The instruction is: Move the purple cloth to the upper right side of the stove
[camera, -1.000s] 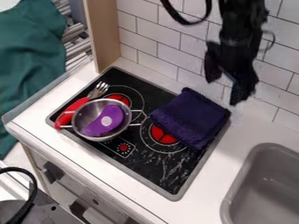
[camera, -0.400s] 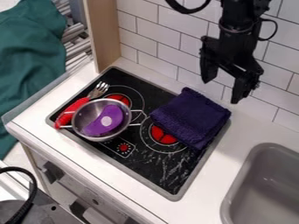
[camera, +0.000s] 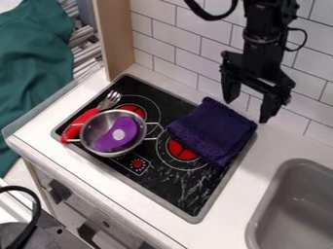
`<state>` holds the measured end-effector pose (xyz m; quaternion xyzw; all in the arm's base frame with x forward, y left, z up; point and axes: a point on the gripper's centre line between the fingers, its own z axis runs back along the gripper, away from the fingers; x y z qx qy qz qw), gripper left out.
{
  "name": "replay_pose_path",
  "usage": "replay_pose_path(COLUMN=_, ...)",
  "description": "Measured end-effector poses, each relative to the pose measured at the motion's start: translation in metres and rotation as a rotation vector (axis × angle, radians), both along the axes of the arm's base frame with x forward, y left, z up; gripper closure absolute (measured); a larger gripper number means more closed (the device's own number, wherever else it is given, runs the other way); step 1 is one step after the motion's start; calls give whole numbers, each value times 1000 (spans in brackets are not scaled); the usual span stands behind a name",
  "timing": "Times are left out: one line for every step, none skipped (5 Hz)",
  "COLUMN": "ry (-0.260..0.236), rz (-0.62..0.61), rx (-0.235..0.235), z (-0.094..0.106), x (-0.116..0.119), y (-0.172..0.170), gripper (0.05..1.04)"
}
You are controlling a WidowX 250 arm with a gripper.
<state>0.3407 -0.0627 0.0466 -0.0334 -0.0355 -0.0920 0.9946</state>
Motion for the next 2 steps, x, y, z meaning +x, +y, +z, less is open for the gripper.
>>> replay_pose_path(ry=3, rz=0, rx=0, z=-1, x=-1, y=0, gripper=77)
replay_pose_path(ry=2, rz=0, rx=0, z=-1, x=0, y=0, gripper=77)
